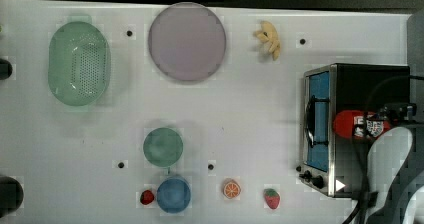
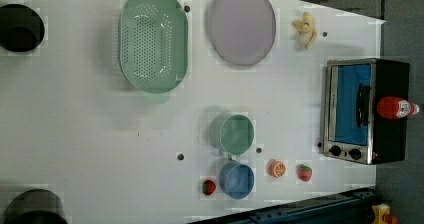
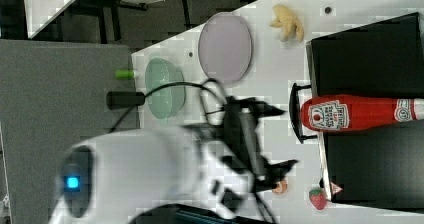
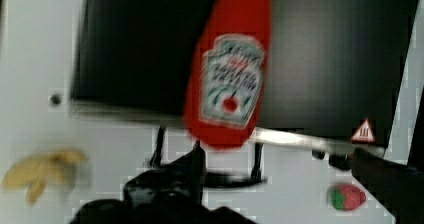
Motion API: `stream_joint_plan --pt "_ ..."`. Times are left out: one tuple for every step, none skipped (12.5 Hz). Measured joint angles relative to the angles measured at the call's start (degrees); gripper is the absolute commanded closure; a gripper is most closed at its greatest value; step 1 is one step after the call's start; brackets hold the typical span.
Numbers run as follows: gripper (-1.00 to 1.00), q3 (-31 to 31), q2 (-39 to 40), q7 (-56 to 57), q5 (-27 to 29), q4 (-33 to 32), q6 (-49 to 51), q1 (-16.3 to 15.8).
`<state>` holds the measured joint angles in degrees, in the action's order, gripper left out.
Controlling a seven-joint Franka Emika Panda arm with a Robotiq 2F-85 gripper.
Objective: Pick Ketchup from oven and place it on table.
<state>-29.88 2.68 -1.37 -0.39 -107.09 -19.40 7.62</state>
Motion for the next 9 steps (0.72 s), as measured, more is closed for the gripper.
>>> stream_joint_plan --pt "-1.0 -1.5 2.2 0.0 0.0 -0.5 -3.1 0.1" --pt "-1.0 -2.5 4.6 0.0 0.4 -0.7 -6.5 0.1" --pt "-1.0 -3.1 7.0 0.0 1.7 -0.2 -8.7 0.0" --pt "-1.0 -3.3 9.2 0.0 3.2 0.5 -9.6 0.1" --pt "-1.0 -2.9 10.4 0.0 5.5 0.4 -10.0 0.5" --pt "-1.0 -3.3 11.4 0.0 6.3 0.2 -10.3 0.1" --pt "-1.0 -3.9 12.7 0.0 7.5 0.2 -10.1 -0.3" --pt "-1.0 -3.8 13.7 0.0 8.0 -0.1 -11.5 -0.1" --pt "-1.0 -3.7 14.1 0.0 9.2 -1.2 -12.9 -0.2"
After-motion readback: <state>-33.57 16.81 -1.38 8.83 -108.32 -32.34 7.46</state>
